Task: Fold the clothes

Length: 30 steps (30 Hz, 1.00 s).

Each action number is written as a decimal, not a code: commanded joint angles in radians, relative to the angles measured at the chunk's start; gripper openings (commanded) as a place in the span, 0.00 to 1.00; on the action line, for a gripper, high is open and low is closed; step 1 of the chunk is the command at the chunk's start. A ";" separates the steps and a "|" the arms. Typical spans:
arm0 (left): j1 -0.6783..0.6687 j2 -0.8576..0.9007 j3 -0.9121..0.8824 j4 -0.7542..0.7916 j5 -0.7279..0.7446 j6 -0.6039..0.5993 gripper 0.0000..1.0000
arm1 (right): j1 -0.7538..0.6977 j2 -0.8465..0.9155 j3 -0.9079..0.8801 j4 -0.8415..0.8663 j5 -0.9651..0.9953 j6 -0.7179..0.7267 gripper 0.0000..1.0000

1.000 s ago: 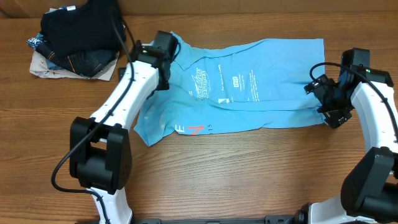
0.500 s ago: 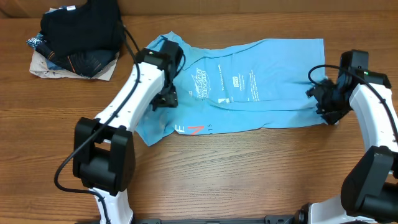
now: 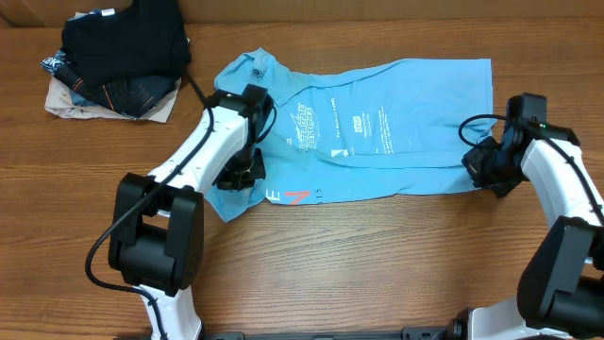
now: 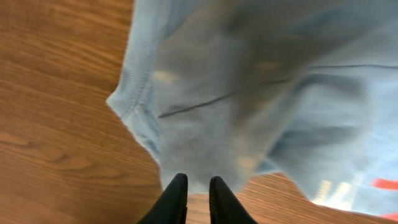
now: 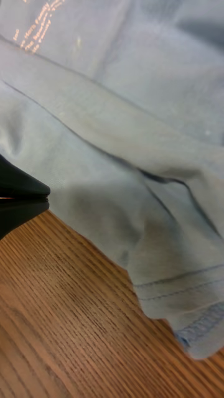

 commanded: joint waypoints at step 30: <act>0.090 -0.007 -0.199 0.131 -0.021 0.017 0.07 | 0.002 0.101 -0.106 0.179 0.053 0.043 0.04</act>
